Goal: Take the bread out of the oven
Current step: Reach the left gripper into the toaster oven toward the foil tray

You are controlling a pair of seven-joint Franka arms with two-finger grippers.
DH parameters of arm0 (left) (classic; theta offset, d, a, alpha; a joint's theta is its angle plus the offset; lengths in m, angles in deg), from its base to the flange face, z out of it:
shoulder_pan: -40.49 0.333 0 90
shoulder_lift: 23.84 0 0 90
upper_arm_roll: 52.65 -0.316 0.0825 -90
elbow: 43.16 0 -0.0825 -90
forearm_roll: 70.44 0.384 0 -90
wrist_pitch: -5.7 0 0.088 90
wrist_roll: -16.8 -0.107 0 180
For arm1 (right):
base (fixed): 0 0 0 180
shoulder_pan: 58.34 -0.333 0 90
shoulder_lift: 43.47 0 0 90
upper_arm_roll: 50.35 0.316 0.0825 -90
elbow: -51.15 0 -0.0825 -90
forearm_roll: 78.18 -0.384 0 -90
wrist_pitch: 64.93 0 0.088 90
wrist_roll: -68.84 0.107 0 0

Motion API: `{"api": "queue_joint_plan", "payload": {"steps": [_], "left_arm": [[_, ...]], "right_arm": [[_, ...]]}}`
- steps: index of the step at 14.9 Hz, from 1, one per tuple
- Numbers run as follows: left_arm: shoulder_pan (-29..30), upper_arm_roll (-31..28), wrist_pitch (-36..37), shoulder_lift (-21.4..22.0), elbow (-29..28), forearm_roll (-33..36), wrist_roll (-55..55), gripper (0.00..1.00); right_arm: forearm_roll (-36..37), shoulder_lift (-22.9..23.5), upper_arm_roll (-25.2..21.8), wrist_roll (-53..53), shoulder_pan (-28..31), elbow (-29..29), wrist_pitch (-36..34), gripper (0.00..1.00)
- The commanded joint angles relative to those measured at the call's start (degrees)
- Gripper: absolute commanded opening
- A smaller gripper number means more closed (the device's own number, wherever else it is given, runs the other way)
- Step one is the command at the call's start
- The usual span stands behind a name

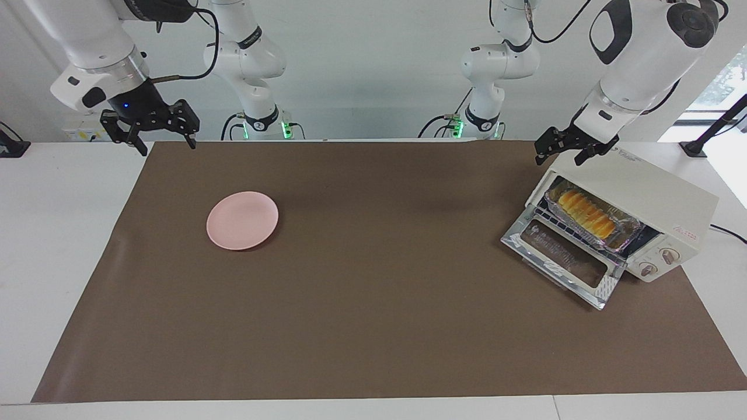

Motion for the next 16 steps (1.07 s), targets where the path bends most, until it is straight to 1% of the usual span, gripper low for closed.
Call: {"api": "queue_joint_plan", "payload": {"steps": [1, 5, 9, 11, 13, 14, 16], "left_arm": [[-0.2, -0.5, -0.5, 0.1, 0.4, -1.0, 0.5, 1.00], [-1.1, -0.7, -0.1, -0.6, 0.6, -0.8, -1.6, 1.00], [-1.5, -0.8, -1.4, -1.1, 0.7, -0.3, 1.0, 1.00], [-2.0, -1.1, -2.5, -2.5, 1.5, -0.6, 9.2, 1.00], [-2.1, -1.2, -3.3, -6.4, 3.8, -0.6, 16.4, 1.00], [-2.2, -2.0, -4.6, -8.3, 4.2, -0.2, 20.9, 1.00], [-3.0, -3.8, -9.3, -10.4, 3.3, 2.8, 27.4, 1.00]], "right_arm": [[-0.6, -1.3, 0.4, -0.2, 0.7, 1.3, -0.2, 1.00], [-0.6, -1.3, 0.4, -0.3, 0.7, 1.3, -0.1, 1.00], [-0.6, -1.3, 0.4, -0.2, 0.7, 1.3, -0.1, 1.00], [-0.6, -1.3, 0.4, -0.2, 0.7, 1.3, -0.1, 1.00], [-0.6, -1.3, 0.4, -0.2, 0.7, 1.3, -0.1, 1.00], [-0.6, -1.3, 0.4, -0.2, 0.7, 1.3, -0.2, 1.00], [-0.6, -1.3, 0.4, -0.3, 0.7, 1.3, -0.1, 1.00]]}}
